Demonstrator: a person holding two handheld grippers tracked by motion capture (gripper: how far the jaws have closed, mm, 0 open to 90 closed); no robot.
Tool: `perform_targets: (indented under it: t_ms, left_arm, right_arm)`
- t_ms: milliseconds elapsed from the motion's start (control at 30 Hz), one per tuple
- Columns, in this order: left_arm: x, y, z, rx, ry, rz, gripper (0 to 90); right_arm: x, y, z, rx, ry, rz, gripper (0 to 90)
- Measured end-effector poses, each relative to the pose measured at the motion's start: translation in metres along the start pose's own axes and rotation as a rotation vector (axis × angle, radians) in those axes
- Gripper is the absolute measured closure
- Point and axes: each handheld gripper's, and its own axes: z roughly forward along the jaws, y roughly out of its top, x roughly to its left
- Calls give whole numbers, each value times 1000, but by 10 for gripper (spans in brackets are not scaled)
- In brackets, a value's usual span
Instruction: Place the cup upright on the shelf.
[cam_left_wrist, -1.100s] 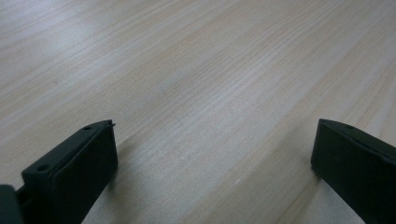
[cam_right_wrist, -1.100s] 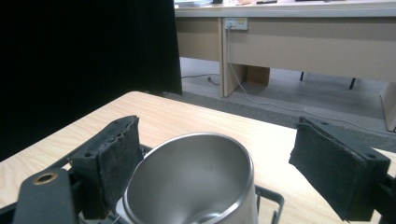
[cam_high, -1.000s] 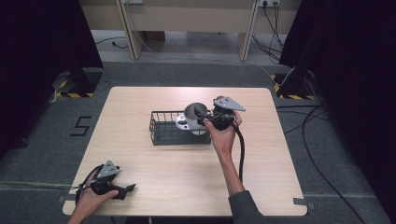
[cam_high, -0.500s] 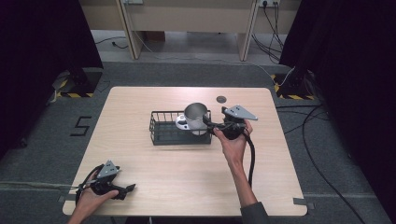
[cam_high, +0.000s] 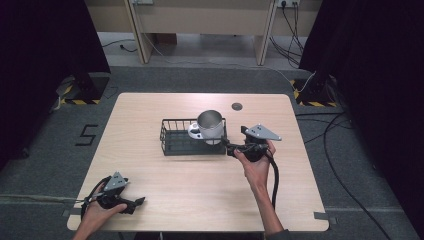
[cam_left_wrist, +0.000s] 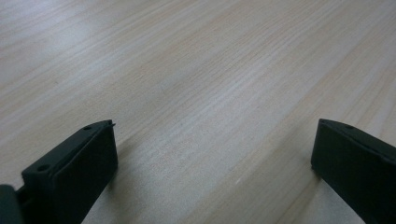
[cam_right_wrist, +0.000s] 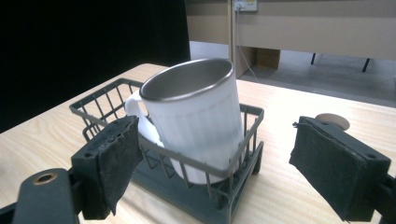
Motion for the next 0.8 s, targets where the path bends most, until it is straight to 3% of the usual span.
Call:
perform_targets:
  t_ms: [200,400,800]
  left_arm:
    - [0,0,0,0,1,0,0]
    - [0,0,0,0,1,-1,0]
    - [0,0,0,0,2,-1,0]
  right_arm:
    - [1,-7,-10,-2,13,2,155]
    - [4,-18,-22,12,5,-26,159]
    - [8,-53,-44,52,18,-42,157]
